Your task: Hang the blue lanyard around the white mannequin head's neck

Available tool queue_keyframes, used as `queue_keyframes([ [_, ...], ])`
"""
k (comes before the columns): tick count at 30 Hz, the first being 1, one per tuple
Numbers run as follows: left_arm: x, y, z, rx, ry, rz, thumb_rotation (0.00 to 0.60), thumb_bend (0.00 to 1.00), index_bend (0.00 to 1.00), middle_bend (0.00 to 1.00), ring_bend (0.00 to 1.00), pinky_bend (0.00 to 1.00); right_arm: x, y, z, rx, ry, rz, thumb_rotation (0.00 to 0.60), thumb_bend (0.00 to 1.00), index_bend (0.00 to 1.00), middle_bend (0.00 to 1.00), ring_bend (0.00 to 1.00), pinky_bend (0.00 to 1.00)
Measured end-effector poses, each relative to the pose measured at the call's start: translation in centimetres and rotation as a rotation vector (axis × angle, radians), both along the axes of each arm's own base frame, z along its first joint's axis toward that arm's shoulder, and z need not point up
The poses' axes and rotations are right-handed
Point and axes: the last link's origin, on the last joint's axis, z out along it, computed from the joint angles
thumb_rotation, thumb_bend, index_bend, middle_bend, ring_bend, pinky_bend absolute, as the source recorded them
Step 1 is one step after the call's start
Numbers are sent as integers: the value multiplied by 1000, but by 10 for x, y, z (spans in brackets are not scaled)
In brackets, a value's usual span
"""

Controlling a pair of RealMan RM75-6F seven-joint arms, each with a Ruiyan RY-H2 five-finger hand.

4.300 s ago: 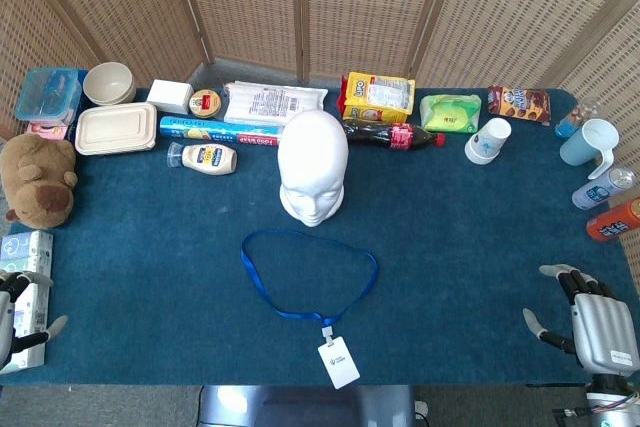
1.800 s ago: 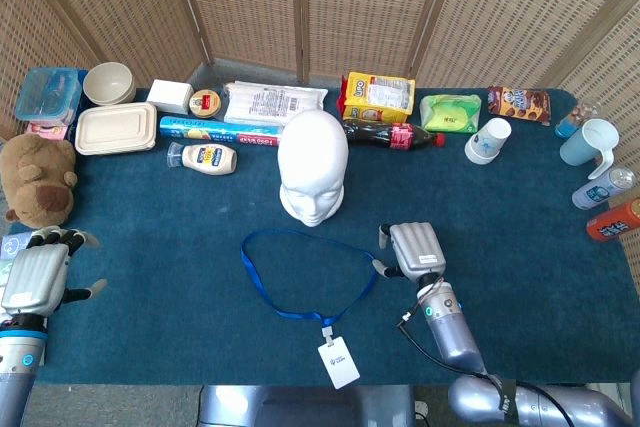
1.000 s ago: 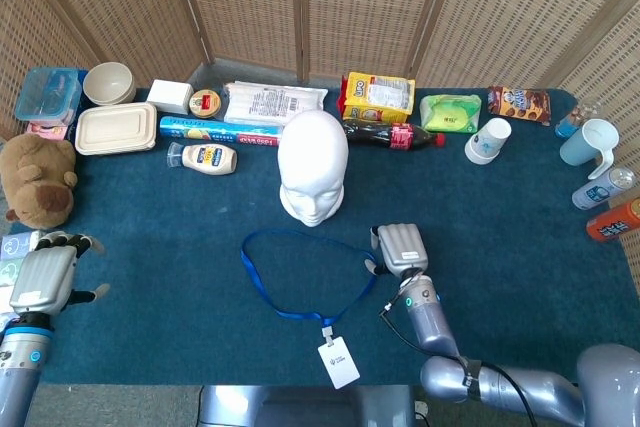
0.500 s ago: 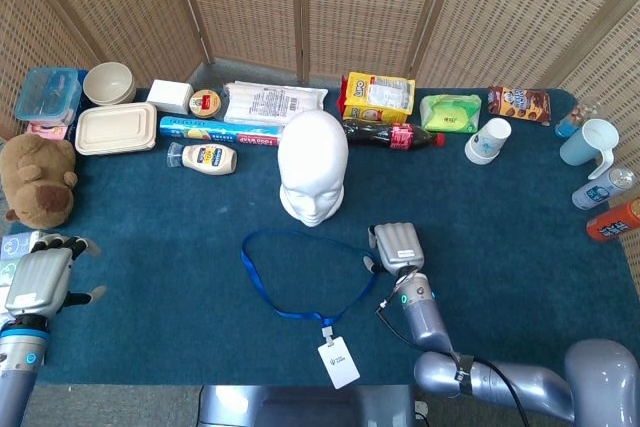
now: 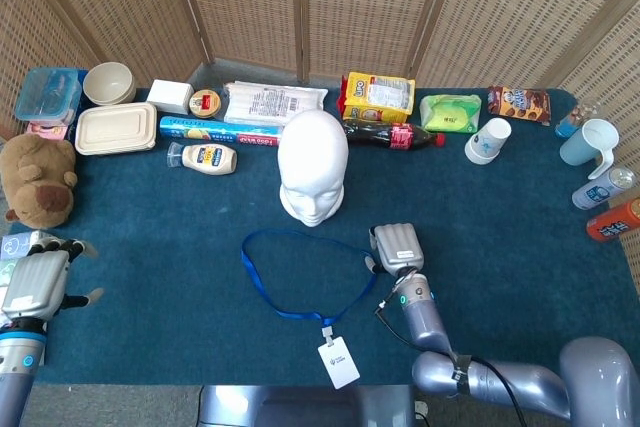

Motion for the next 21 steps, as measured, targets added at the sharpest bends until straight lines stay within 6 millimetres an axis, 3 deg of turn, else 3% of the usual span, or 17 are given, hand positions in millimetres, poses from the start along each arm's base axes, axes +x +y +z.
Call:
queue_keyframes([
  [15, -4, -2, 0, 2, 1, 9, 596, 102, 402, 365, 272, 165, 0, -1, -5, -1, 22, -4, 474, 446, 496, 1000, 1000, 1000],
  [21, -6, -2, 0, 2, 1, 11, 596, 102, 402, 365, 272, 166, 0, -1, -6, -3, 21, -4, 565, 453, 537, 1000, 1000, 1000],
])
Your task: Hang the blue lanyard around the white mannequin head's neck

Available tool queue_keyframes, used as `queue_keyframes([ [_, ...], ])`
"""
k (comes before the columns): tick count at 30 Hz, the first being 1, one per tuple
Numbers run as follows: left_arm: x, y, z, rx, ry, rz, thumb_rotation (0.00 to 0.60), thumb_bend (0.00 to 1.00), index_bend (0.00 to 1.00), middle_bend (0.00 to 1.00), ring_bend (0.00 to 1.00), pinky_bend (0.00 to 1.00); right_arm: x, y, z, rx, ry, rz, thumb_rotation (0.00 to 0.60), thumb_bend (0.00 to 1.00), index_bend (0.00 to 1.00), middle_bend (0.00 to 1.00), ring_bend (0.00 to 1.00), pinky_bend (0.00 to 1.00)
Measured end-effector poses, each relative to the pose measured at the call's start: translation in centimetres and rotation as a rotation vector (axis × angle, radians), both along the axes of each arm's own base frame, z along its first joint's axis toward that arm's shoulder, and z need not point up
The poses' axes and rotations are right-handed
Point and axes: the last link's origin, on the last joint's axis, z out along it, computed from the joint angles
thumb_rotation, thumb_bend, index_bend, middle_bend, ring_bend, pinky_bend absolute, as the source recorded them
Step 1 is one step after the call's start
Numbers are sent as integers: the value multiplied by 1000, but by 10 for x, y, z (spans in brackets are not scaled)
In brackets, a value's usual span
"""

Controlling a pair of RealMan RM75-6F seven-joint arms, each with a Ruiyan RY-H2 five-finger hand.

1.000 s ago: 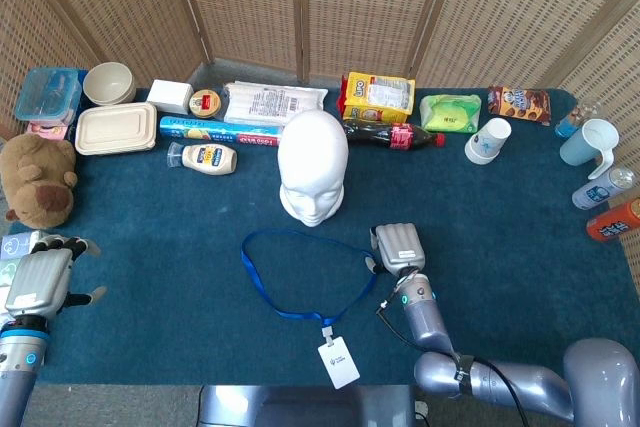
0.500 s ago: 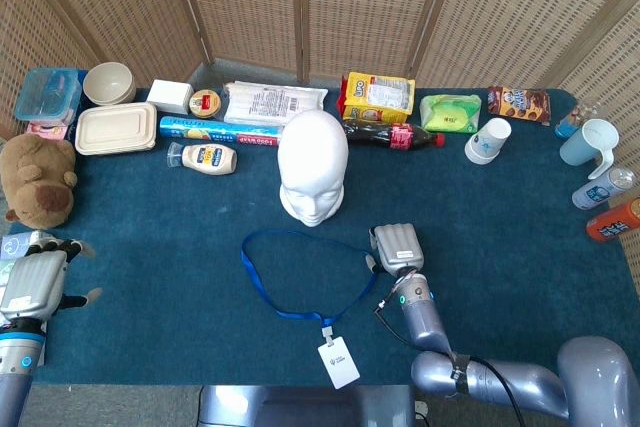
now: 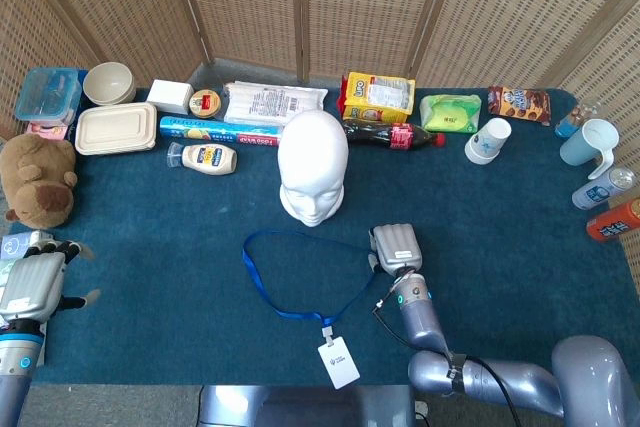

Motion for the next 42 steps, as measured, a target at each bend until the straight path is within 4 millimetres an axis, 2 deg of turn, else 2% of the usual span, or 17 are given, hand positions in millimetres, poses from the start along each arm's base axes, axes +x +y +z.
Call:
queue_keyframes([
  [3, 0, 1, 0, -2, 2, -3, 594, 102, 402, 365, 272, 165, 1, 0, -1, -2, -4, 3, 598, 459, 556, 1000, 1000, 1000],
  [10, 1, 6, -1, -5, 17, -25, 596, 103, 402, 365, 272, 178, 5, 1, 1, -8, -23, 11, 600, 465, 569, 1000, 1000, 1000],
  [12, 2, 8, -3, -16, 29, -38, 597, 103, 402, 366, 296, 227, 6, 1, 2, -11, -28, 14, 600, 466, 571, 1000, 1000, 1000],
  [14, 4, 12, -5, -27, 40, -50, 596, 103, 403, 400, 360, 315, 7, 2, 3, -12, -32, 16, 600, 466, 572, 1000, 1000, 1000],
  [17, 7, 20, -11, -59, 55, -75, 594, 102, 437, 564, 538, 495, 8, 2, 5, -10, -40, 18, 600, 467, 573, 1000, 1000, 1000],
  [19, 12, 29, -16, -81, 63, -104, 596, 102, 455, 700, 681, 596, 8, 2, 6, -10, -44, 19, 600, 468, 574, 1000, 1000, 1000],
  [21, 19, 40, -24, -109, 72, -141, 597, 102, 460, 805, 780, 685, 9, 2, 6, -10, -47, 21, 600, 468, 575, 1000, 1000, 1000],
  [25, 36, 64, -43, -174, 102, -218, 597, 102, 463, 942, 906, 827, 9, 3, 8, -12, -54, 24, 600, 470, 577, 1000, 1000, 1000],
  [28, 48, 79, -57, -205, 128, -264, 596, 105, 469, 994, 980, 903, 9, 4, 9, -11, -58, 24, 600, 472, 578, 1000, 1000, 1000],
  [33, 60, 92, -72, -234, 136, -283, 596, 153, 476, 1000, 1000, 994, 9, 5, 11, -11, -60, 26, 600, 472, 579, 1000, 1000, 1000],
  [38, 77, 102, -91, -275, 114, -278, 593, 220, 477, 1000, 1000, 1000, 7, 6, 14, -10, -68, 24, 600, 473, 579, 1000, 1000, 1000],
  [42, 91, 110, -106, -304, 99, -255, 595, 230, 478, 1000, 1000, 1000, 6, 7, 15, -11, -71, 22, 600, 473, 579, 1000, 1000, 1000],
])
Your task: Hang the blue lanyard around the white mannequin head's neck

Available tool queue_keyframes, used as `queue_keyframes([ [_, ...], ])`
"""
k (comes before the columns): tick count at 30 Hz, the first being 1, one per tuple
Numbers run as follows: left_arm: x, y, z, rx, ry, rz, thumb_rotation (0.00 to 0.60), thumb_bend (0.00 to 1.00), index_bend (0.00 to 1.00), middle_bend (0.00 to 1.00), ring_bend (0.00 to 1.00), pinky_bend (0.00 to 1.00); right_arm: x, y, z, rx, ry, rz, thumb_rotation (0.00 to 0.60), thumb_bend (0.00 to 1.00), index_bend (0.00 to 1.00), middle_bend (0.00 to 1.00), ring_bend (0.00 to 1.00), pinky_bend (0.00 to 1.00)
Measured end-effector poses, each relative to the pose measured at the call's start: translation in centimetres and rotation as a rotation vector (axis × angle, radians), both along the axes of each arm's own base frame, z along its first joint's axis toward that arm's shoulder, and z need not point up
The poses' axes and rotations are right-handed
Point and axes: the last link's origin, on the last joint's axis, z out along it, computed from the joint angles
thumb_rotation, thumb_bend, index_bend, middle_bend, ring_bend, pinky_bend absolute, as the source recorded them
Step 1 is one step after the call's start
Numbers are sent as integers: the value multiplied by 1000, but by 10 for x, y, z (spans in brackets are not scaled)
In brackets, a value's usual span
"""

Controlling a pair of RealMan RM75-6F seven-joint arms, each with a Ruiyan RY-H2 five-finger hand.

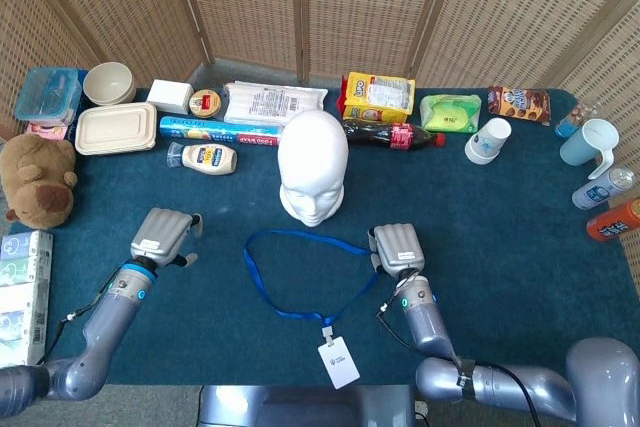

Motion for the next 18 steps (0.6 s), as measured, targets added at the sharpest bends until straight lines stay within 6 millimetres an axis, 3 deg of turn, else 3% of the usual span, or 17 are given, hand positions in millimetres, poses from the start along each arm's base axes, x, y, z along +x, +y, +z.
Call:
queue_keyframes([
  [9, 30, 14, -28, -42, -7, 12, 594, 231, 478, 1000, 1000, 1000, -3, 0, 2, 3, -3, -3, 600, 474, 582, 1000, 1000, 1000],
  [18, 47, 21, -49, -52, 1, 26, 593, 231, 478, 1000, 1000, 1000, -3, 1, 3, 8, -3, 3, 600, 473, 583, 1000, 1000, 1000],
])
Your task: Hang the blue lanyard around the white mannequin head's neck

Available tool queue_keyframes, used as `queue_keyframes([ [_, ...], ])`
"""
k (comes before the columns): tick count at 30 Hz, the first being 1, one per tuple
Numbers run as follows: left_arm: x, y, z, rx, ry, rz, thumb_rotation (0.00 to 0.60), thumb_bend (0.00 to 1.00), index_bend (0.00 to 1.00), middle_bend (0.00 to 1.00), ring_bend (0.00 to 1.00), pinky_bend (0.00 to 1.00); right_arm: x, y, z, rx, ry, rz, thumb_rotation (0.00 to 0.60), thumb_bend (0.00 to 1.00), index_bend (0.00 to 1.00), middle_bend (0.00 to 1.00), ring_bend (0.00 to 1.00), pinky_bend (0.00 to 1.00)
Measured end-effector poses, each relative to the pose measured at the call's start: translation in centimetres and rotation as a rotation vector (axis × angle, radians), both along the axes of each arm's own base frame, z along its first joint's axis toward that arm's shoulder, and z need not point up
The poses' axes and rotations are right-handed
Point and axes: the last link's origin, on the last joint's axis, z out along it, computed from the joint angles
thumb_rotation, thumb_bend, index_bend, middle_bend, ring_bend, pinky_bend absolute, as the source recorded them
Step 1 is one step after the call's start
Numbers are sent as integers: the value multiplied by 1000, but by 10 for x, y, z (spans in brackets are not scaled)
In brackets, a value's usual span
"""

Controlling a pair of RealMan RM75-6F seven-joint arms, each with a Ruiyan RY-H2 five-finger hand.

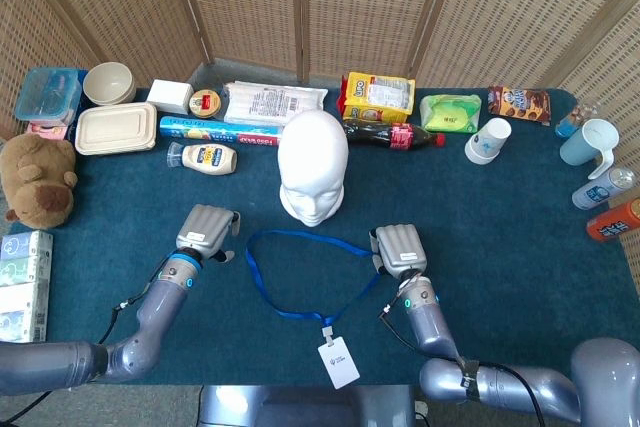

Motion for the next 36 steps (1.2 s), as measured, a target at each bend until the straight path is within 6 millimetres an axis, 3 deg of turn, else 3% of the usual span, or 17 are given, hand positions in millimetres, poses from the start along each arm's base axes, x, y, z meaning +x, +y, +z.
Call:
queue_keyframes([
  [10, 13, 3, -21, -8, 24, 27, 595, 231, 478, 1000, 1000, 1000, 1, 0, 1, 1, -3, 7, 600, 474, 586, 1000, 1000, 1000],
  [26, 24, 12, -28, 26, -3, 75, 595, 228, 478, 1000, 1000, 1000, -4, -1, 5, 5, -7, -2, 600, 474, 585, 1000, 1000, 1000],
  [36, 36, 17, -42, 32, -1, 89, 594, 227, 477, 1000, 1000, 1000, -7, -1, 6, 10, -13, -6, 600, 474, 586, 1000, 1000, 1000],
])
